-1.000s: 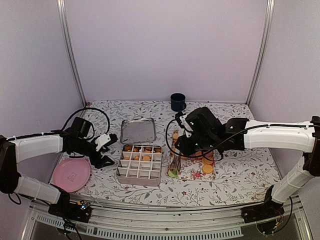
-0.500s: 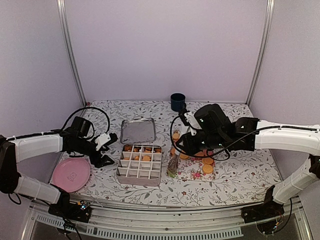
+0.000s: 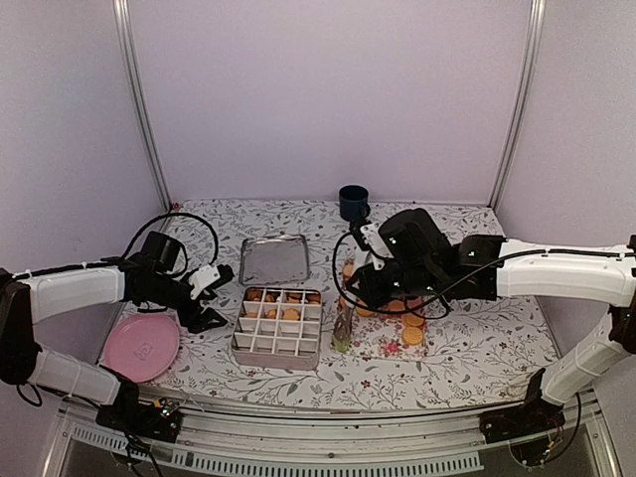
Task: Pack the cookies
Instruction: Pick up the fake cookies from the plate, then place the fake cookies in the empty pocket of the box.
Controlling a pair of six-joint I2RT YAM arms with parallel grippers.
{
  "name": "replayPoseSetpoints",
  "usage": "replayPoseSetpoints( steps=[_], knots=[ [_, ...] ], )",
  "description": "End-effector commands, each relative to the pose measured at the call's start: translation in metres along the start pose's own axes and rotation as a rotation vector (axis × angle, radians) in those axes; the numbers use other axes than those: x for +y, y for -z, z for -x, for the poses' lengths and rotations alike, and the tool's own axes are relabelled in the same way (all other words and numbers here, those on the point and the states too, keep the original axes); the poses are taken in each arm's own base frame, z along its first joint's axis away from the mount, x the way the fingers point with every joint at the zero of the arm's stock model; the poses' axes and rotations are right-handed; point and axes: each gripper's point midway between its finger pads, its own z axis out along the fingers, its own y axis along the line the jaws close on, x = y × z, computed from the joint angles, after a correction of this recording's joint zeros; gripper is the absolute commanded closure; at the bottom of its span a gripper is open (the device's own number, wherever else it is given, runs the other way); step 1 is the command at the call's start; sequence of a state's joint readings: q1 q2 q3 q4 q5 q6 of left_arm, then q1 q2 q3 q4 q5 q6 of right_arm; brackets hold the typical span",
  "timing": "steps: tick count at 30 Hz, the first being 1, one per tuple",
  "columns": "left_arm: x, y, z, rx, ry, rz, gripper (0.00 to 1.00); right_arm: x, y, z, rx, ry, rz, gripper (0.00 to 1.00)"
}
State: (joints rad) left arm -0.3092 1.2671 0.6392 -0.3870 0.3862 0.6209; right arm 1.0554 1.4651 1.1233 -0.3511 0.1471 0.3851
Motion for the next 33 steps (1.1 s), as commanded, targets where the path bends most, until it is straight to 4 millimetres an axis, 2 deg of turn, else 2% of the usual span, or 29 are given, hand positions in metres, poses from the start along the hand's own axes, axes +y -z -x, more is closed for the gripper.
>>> replayPoseSetpoints(
  steps=[1,4,8,13,17,19,22,27,30,33],
  knots=[
    [0.006,0.007,0.007,-0.019,-0.011,0.024,0.20,0.001,-0.009,-0.012,0.060,0.030,-0.007,0.90],
    [0.006,0.008,0.007,-0.020,-0.011,0.024,0.20,0.002,-0.007,-0.011,0.062,0.042,-0.006,0.85],
    [0.006,0.007,0.007,-0.022,-0.010,0.022,0.20,0.003,-0.003,-0.007,0.044,0.038,0.000,0.99],
    [0.007,0.008,0.008,-0.022,-0.011,0.025,0.20,0.008,0.005,0.002,0.014,0.032,0.024,1.00],
    [0.007,0.009,0.009,-0.024,-0.011,0.022,0.21,0.012,0.027,0.031,-0.062,0.040,0.027,1.00],
    [0.007,0.009,0.009,-0.028,-0.006,0.020,0.21,0.020,0.043,0.058,-0.124,0.049,0.044,1.00],
    [0.009,0.010,0.009,-0.030,0.001,0.021,0.21,0.027,0.053,0.079,-0.162,0.067,0.050,1.00],
    [0.010,0.009,0.006,-0.025,0.004,0.023,0.21,0.036,0.052,0.102,-0.203,0.098,0.057,1.00],
    [0.010,0.009,0.005,-0.023,0.007,0.025,0.21,0.042,0.044,0.114,-0.226,0.123,0.054,1.00],
    [0.010,0.009,0.005,-0.022,0.006,0.024,0.21,0.044,0.028,0.118,-0.215,0.149,0.038,1.00]
  ],
)
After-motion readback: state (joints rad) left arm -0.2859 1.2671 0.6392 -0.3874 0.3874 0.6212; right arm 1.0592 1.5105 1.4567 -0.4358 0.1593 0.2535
